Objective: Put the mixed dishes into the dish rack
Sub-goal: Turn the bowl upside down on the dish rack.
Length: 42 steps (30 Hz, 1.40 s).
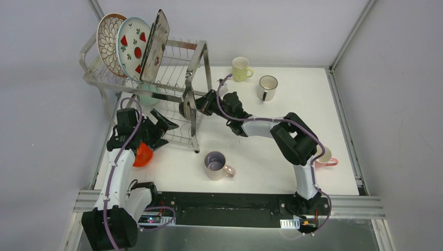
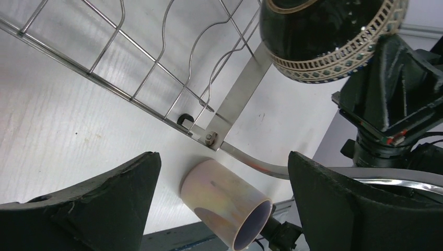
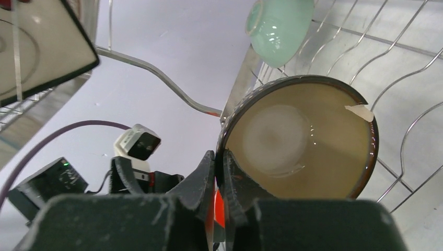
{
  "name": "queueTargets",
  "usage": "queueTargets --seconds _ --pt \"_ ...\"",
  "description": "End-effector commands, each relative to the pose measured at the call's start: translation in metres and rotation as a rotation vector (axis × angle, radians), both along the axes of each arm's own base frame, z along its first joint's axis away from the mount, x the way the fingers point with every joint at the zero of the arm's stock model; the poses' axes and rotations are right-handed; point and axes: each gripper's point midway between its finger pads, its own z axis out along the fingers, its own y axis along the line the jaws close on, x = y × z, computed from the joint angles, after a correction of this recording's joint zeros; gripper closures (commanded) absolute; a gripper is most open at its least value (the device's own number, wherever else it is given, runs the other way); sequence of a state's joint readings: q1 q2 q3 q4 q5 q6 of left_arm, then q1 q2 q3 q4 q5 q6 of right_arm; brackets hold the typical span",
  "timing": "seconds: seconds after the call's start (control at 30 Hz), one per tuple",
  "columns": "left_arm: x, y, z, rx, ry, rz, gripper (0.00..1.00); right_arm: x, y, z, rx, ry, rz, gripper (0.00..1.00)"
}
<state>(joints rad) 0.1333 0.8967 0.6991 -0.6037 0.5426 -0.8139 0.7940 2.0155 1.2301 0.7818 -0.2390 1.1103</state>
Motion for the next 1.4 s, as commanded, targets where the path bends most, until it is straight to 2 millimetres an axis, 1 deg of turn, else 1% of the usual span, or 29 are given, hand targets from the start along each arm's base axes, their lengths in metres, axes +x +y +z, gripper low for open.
queueTargets --seconds 0.0,0.1,0.2,0.4,0.57,0.63,0.77,1.0,1.1,1.23,1.37 --pt "0.009 0.013 0.008 0.041 -0.028 0.054 0.03 -0.006 0.018 0.066 0.172 -0.129 0.017 1.0" --pt "0.009 0.017 0.006 0.071 -0.033 0.06 0.05 -0.007 0.024 0.052 0.168 -0.105 0.023 1.0" --pt "0.008 0.019 0.003 0.088 -0.031 0.065 0.05 -0.007 0.029 0.043 0.17 -0.098 0.032 1.0" --pt "0.005 0.021 -0.006 0.091 -0.004 0.075 0.05 -0.008 0.042 0.034 0.216 -0.061 0.051 1.0" --pt "0.005 0.021 -0.007 0.092 -0.002 0.079 0.06 -0.009 0.047 0.027 0.239 -0.039 0.055 1.0" --pt "0.005 0.022 -0.007 0.094 -0.001 0.084 0.06 -0.008 0.046 0.022 0.245 -0.02 0.048 1.0" --pt "0.005 0.023 -0.008 0.094 0.003 0.089 0.06 -0.007 0.041 0.018 0.296 -0.016 0.032 1.0" --pt "0.005 0.022 -0.002 0.094 -0.009 0.085 0.08 -0.011 0.036 0.0 0.25 0.015 0.046 1.0" --pt "0.005 0.022 0.001 0.094 -0.015 0.08 0.08 -0.011 0.03 -0.011 0.226 0.041 0.034 1.0" --pt "0.004 0.023 -0.001 0.105 -0.004 0.084 0.09 -0.011 0.021 -0.029 0.201 0.087 0.02 1.0" --pt "0.005 0.024 0.001 0.11 -0.008 0.085 0.09 -0.014 0.015 -0.046 0.152 0.129 0.022 0.95"
